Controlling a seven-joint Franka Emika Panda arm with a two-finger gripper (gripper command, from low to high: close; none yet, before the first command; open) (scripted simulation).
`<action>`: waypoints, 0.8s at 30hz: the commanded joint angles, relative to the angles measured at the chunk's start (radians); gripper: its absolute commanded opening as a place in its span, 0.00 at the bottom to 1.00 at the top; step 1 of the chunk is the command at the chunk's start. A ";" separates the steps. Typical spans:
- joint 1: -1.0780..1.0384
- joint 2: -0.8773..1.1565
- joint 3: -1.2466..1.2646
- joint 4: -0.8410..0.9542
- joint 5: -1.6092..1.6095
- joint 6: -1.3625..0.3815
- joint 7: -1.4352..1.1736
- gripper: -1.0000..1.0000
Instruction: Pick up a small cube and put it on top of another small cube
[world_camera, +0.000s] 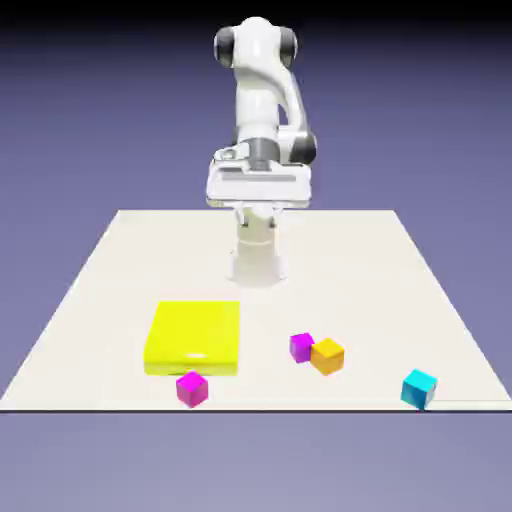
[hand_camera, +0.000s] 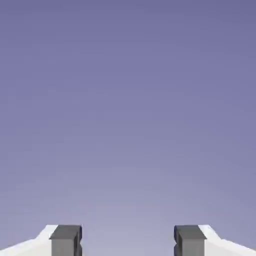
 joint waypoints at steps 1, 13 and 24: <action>-0.003 0.036 0.018 0.022 -0.011 -0.033 0.003 0.50; -0.035 0.471 0.233 0.280 -0.143 -0.426 0.037 0.50; -0.064 0.870 0.431 0.517 -0.265 -0.786 0.069 0.50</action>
